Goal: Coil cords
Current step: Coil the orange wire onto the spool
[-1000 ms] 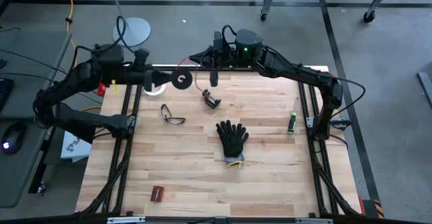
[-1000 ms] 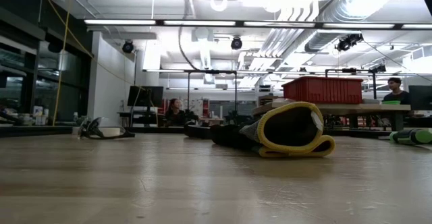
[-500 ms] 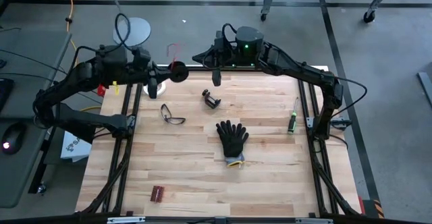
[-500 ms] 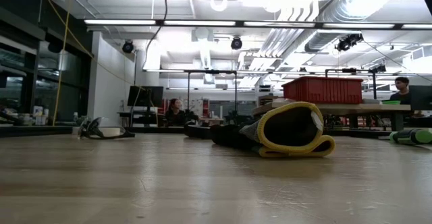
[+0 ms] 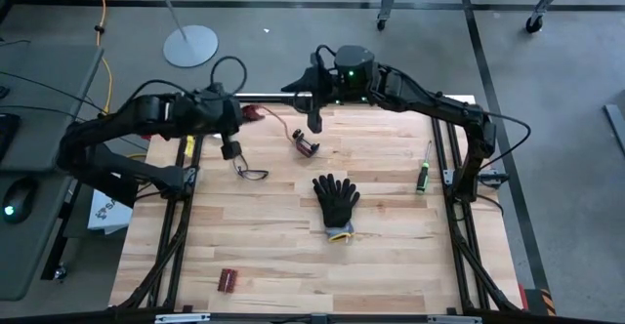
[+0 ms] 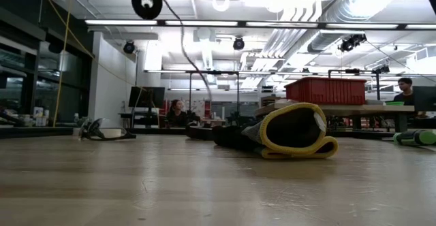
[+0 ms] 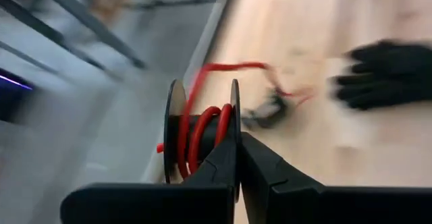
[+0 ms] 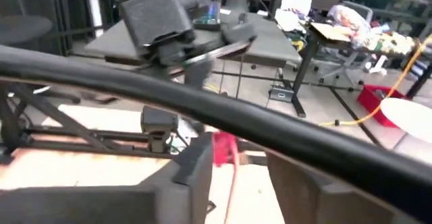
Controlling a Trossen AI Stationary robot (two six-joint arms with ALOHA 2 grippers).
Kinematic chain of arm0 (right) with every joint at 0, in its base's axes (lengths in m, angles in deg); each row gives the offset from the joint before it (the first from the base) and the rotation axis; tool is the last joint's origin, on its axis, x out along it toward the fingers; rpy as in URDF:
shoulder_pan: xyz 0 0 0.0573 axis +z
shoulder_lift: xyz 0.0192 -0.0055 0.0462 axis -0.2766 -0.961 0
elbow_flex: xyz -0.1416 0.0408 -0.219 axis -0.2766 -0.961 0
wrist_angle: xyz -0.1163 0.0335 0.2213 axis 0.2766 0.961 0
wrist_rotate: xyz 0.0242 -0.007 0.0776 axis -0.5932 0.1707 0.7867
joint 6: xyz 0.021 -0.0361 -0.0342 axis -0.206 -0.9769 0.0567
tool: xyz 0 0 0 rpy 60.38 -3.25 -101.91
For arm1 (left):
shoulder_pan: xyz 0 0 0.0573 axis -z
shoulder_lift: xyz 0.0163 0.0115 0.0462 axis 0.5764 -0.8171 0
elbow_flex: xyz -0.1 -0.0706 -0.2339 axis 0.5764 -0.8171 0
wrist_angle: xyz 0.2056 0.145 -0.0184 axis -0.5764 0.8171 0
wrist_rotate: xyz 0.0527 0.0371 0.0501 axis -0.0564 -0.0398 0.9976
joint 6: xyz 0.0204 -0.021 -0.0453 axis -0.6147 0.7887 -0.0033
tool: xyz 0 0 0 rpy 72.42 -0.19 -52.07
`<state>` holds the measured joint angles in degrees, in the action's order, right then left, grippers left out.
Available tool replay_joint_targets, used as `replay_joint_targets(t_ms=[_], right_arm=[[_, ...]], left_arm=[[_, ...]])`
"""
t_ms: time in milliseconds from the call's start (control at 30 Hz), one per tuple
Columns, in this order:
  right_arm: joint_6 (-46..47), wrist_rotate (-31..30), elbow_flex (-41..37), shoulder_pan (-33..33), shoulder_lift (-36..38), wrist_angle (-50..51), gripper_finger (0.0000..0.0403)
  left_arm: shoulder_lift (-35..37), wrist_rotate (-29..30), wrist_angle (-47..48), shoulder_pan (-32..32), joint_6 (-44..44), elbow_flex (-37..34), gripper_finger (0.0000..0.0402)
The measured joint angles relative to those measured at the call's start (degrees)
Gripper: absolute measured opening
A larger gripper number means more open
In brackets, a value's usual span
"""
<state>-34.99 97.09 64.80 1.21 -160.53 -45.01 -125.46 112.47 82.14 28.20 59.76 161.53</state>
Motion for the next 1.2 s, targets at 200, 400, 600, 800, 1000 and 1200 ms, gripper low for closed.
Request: replay_joint_targets(t_ms=[200,400,600,800,1000,1200], right_arm=[[-1.45,-0.64,0.00,0.76,0.00,0.82,0.0155],[-1.08,-3.30,0.00,0.74,0.61,1.15,0.0156],[2.12,-2.28,0.00,0.76,3.32,1.03,0.0156],[7.53,-1.12,0.00,0.76,5.70,1.10,0.0156],[7.31,1.22,-0.02,1.13,5.79,1.14,0.0156],[6.02,1.21,-0.02,1.13,6.59,0.71,0.0156]], left_arm=[[0.64,4.45,-8.10,2.91,-4.10,0.71,0.0000],[1.00,-10.39,-10.34,3.14,4.75,8.19,0.0000],[1.13,-18.75,-2.01,2.34,12.52,15.06,0.0000],[0.62,-31.48,5.33,-1.21,27.76,16.11,0.0000],[-2.22,-47.41,2.19,-3.46,32.85,16.06,0.0000],[-3.57,-36.17,-0.19,-4.49,20.51,16.06,0.0000]])
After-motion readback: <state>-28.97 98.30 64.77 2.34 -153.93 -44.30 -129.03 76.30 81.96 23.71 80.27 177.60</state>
